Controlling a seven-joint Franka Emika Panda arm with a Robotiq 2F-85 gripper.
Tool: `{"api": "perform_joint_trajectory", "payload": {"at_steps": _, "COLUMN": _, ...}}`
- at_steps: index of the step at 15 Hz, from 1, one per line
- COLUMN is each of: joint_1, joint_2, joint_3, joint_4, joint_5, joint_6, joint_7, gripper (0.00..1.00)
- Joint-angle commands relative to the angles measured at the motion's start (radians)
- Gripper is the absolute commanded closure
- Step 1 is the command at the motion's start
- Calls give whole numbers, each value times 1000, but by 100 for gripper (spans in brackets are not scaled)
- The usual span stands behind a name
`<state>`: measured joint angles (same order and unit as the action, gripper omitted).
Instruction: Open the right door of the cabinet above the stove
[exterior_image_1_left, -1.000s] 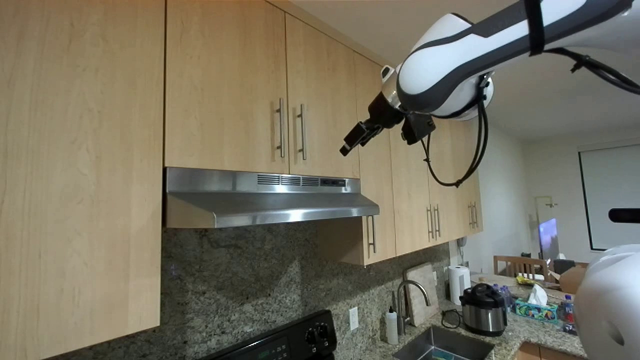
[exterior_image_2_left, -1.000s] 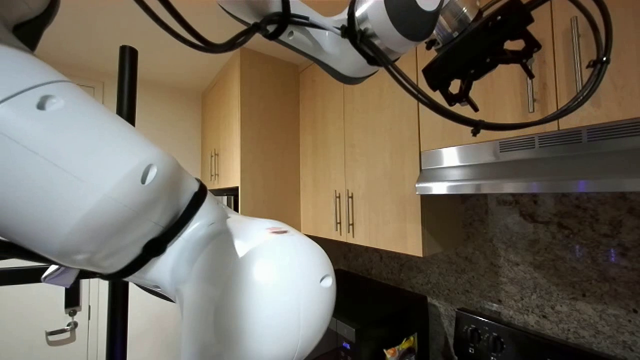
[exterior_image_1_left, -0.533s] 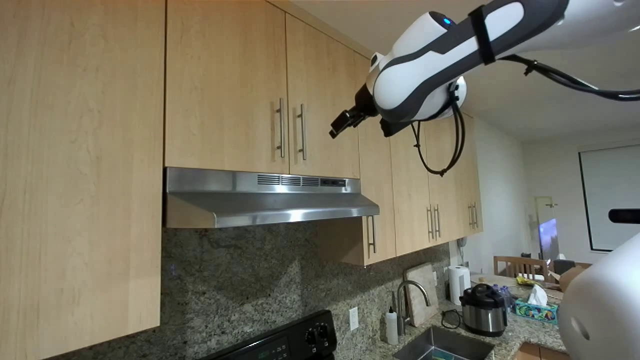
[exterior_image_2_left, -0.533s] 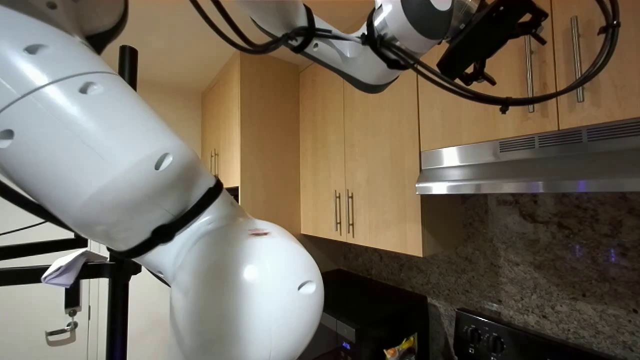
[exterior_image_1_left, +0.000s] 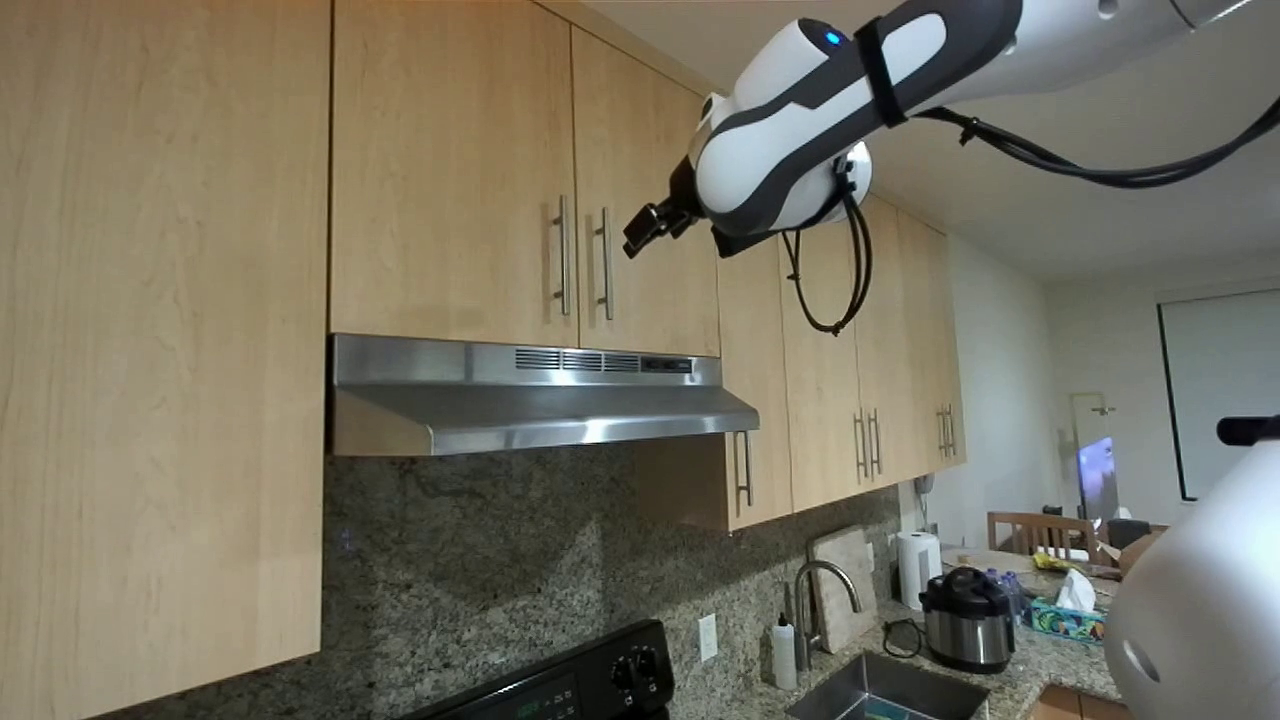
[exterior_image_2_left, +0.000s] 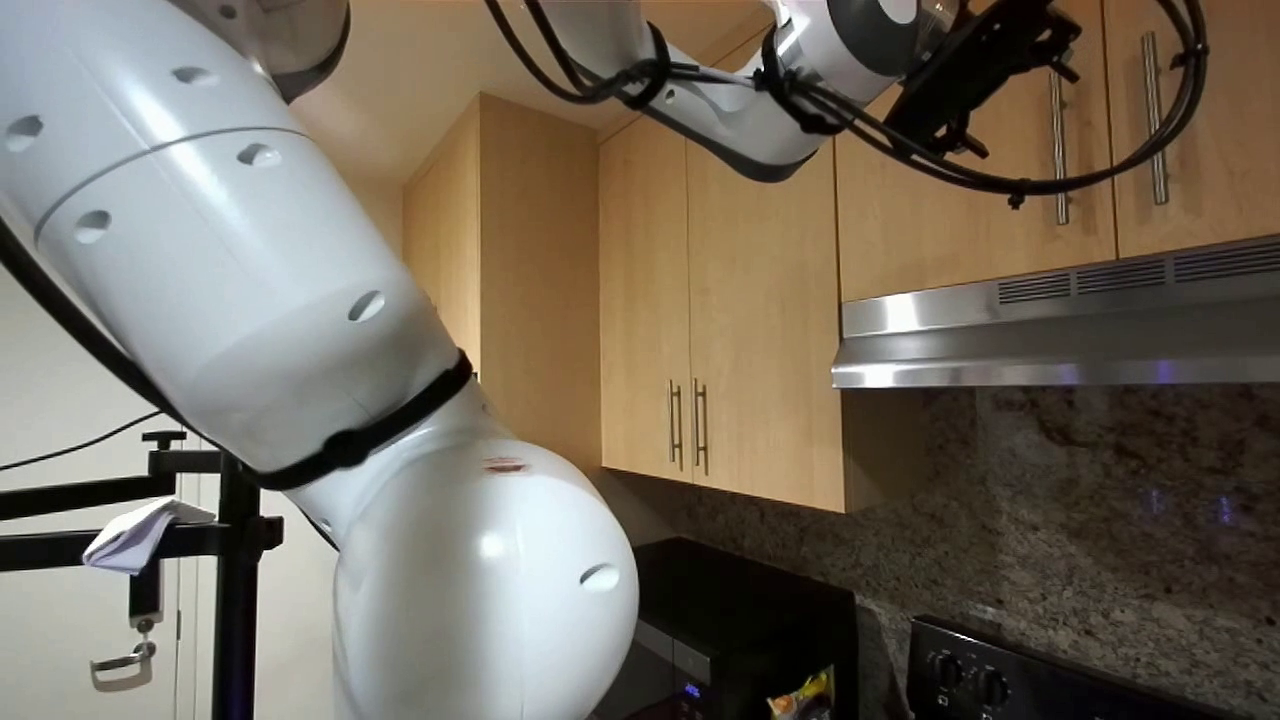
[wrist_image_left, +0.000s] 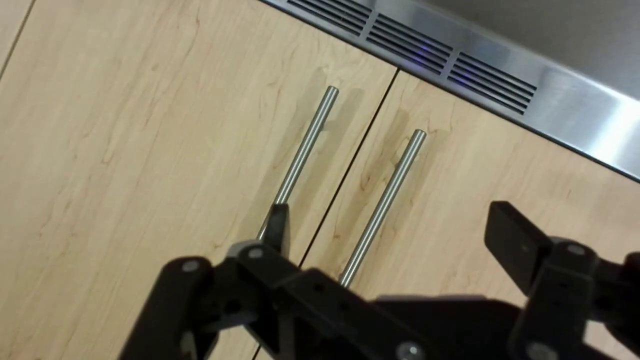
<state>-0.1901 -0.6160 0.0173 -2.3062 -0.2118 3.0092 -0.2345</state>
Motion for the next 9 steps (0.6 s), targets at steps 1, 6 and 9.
{"api": "perform_joint_trajectory", "payload": {"at_steps": 1, "joint_1": 13, "joint_2": 0, "joint_3": -15, "joint_4": 2, "joint_5": -21, "joint_6": -2, "joint_7": 14, "gripper": 0}}
{"api": "perform_joint_trajectory", "payload": {"at_steps": 6, "joint_1": -9, "joint_2": 25, "joint_3": -5, "joint_4": 15, "joint_5": -21, "joint_6": 18, "joint_7": 34, "gripper": 0}}
{"api": "perform_joint_trajectory", "payload": {"at_steps": 9, "joint_1": -20, "joint_2": 74, "joint_3": 7, "joint_4": 48, "joint_5": -13, "joint_6": 47, "joint_7": 64, "gripper": 0}}
